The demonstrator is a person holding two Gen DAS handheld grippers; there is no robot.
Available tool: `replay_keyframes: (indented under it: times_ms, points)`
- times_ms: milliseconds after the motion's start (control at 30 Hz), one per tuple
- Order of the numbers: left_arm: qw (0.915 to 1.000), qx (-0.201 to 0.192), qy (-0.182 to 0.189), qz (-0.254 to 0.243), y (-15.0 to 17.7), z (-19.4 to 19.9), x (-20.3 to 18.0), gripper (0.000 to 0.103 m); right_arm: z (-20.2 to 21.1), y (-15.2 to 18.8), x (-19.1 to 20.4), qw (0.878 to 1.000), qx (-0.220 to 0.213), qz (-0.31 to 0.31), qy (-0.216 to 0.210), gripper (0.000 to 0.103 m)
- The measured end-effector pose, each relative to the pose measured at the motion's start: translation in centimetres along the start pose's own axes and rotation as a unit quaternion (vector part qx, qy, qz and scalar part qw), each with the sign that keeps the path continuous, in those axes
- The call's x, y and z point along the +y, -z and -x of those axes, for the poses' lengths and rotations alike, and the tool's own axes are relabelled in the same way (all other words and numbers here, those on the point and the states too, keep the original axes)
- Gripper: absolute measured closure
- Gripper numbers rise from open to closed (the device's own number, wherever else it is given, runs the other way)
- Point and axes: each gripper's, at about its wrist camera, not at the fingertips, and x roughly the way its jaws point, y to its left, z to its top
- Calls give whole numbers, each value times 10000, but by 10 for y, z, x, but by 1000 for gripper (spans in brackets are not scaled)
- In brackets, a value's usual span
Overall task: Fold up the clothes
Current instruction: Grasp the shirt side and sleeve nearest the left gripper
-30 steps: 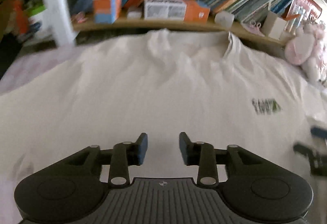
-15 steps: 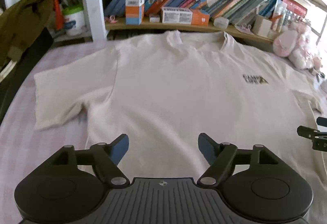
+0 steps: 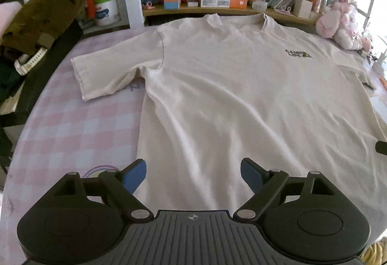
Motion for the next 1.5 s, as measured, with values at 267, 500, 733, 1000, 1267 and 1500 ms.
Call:
replay_keyframes:
  times_ms: [267,500,733,1000,1267,1500]
  points:
    - [9997,-141,184,5,7,9,14,15,16,7,14,9994,34,-258,213,7]
    - [9979,-298,158,544,6,8,48,15,20,8,42,9996,38,279,24,4]
    - [9856,-440,71,1634,-2,-5,100,17,23,3,66,9965,-83,832,-70,2]
    - [9499,-365,212,3097,-13,-39,159,50,20,-1,72,9951,-87,975,-125,2]
    - [8799,-427,552,4701,-29,-82,203,57,20,-2,66,9958,-79,911,26,2]
    - [8463,-530,695,5255,-45,-105,225,57,21,1,55,9971,-9,725,232,2]
